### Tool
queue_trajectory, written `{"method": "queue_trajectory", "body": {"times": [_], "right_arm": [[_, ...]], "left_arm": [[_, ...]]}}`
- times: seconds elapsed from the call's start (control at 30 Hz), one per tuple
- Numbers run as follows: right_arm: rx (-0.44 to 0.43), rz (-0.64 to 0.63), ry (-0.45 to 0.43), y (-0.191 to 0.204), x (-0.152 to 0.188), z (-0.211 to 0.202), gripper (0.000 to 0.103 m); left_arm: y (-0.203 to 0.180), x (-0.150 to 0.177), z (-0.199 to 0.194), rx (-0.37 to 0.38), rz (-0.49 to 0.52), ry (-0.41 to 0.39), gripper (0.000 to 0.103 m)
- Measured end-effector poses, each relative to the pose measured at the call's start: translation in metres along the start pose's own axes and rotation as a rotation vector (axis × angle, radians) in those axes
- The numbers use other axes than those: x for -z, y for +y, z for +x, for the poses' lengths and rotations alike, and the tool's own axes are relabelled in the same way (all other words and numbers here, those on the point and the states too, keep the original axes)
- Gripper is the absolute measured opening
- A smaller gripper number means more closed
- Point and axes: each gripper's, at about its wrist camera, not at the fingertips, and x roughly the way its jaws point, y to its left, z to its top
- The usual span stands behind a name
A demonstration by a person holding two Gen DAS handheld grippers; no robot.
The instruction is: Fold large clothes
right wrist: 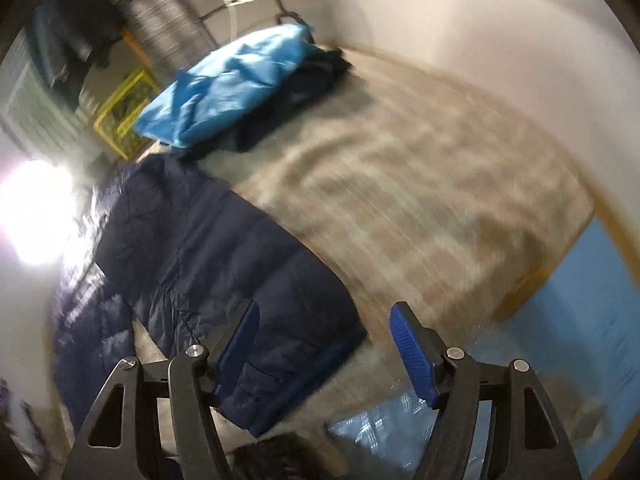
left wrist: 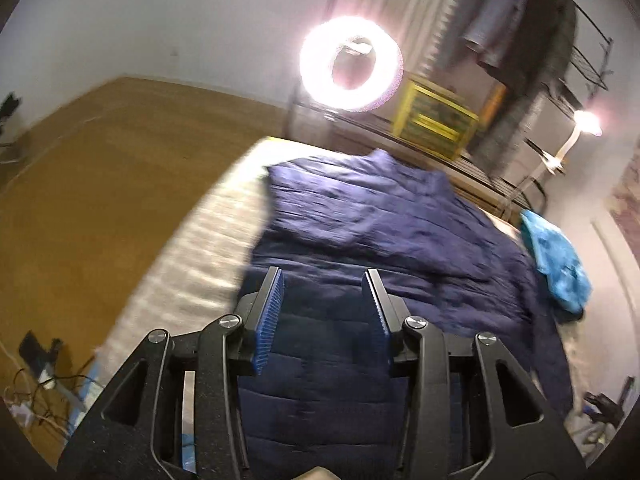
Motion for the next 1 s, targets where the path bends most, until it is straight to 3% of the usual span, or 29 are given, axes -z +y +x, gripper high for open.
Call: {"method": "queue_trajectory", "body": {"times": [0.27, 0.4, 0.47, 0.5, 0.53, 0.63, 0.8, 1.0], "right_arm": [[-0.031, 0.105, 0.067, -0.017, 0.018, 0.022, 0.071], [0.022, 0.062, 0.043, -0.005, 0.024, 0.026, 0.077], [0.077, 0.003, 0.033, 0.005, 0.024, 0.029, 0.068], [0.112, -0.029, 0.033, 0.011, 0.024, 0.030, 0.057], [0.151, -0.068, 0.033, 0.017, 0.024, 0.030, 0.039], [0.127, -0.094, 0.039, 0.024, 0.022, 0.025, 0.010], [0.039, -0.083, -0.029, 0.041, 0.008, -0.007, 0.008], [-0.160, -0.049, -0.093, 0.092, -0.022, -0.038, 0.007]], "left_arm": [[-0.077, 0.007, 0.025, 0.109, 0.079, 0.051, 0.041], [-0.098, 0.014, 0.040, 0.135, 0.095, 0.079, 0.041], [-0.104, 0.018, 0.046, 0.140, 0.107, 0.085, 0.041], [-0.105, 0.019, 0.048, 0.142, 0.111, 0.087, 0.041], [-0.105, 0.021, 0.050, 0.142, 0.116, 0.088, 0.041], [-0.101, 0.023, 0.054, 0.140, 0.114, 0.092, 0.041], [-0.086, 0.019, 0.057, 0.138, 0.078, 0.093, 0.041], [-0.078, 0.006, 0.054, 0.145, 0.049, 0.065, 0.041]]}}
